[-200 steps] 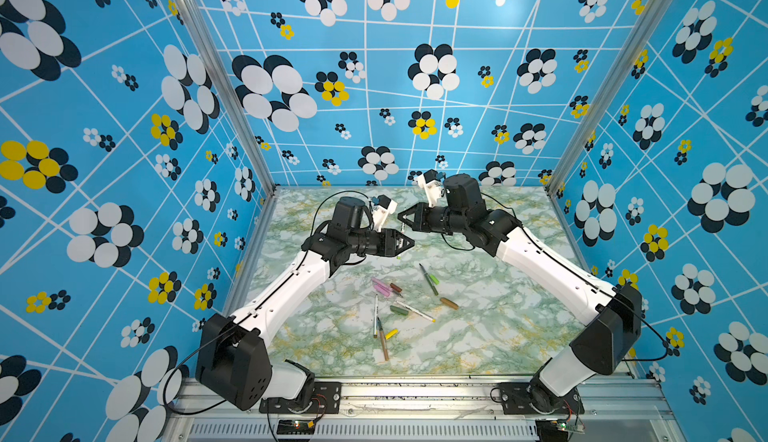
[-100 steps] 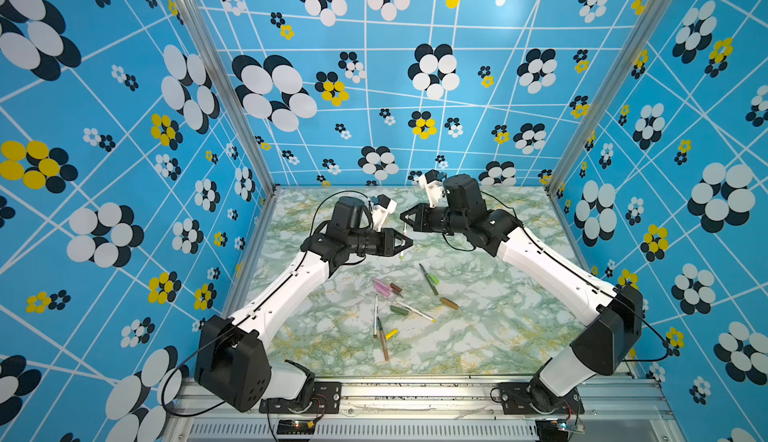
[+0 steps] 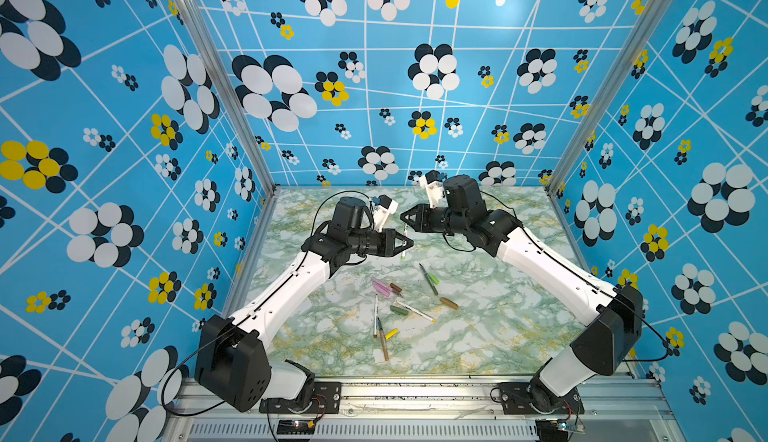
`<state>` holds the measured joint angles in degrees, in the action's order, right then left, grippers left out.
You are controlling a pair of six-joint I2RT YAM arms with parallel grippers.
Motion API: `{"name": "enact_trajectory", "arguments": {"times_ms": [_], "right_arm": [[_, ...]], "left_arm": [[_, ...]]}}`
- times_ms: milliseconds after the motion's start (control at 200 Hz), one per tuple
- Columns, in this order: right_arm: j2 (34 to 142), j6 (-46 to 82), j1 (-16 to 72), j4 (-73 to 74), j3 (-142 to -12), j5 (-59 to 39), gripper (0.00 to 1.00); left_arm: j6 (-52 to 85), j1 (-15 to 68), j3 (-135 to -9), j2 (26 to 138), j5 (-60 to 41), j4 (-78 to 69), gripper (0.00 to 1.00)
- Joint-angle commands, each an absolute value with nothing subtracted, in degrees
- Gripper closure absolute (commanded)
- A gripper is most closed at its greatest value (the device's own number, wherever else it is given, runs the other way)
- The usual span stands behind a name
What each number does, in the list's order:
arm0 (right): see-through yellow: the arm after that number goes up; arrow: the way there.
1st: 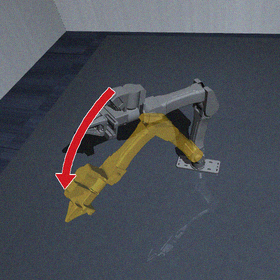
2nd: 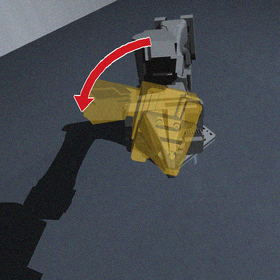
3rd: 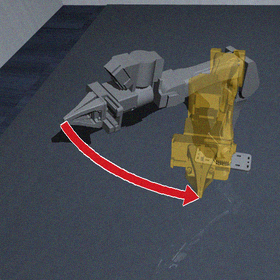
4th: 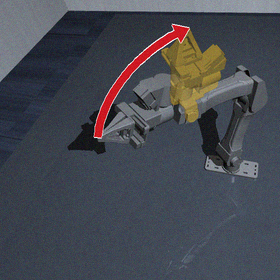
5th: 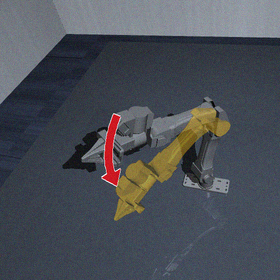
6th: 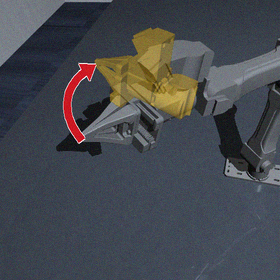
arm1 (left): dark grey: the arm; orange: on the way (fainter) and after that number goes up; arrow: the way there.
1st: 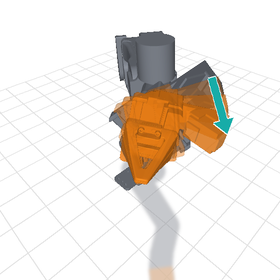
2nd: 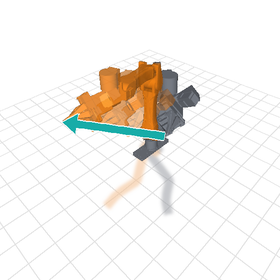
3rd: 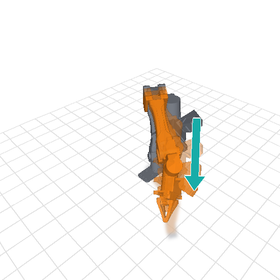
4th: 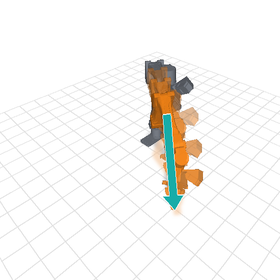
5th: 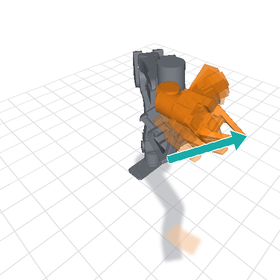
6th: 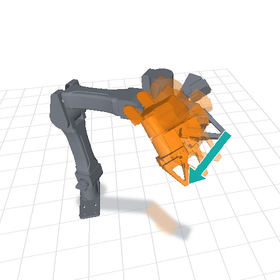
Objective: Insert the pens into the pen caps
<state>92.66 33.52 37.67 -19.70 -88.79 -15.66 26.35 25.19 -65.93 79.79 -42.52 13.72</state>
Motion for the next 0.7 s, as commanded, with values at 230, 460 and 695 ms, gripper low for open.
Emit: {"name": "enact_trajectory", "arguments": {"times_ms": [230, 460, 695], "right_arm": [[88.2, 30.6, 33.8, -32.3, -84.1, -9.6, 0.57], [90.0, 27.7, 33.8, -44.5, -84.3, -6.2, 0.53], [90.2, 34.1, 33.7, -38.6, -75.9, -10.3, 0.44]], "left_arm": [[19.3, 22.9, -63.6, 79.3, -38.1, 20.3, 1.00], [16.9, 22.7, -62.2, 78.0, -37.5, 22.2, 1.00], [17.6, 22.7, -56.9, 74.8, -37.3, 17.3, 1.00]]}}
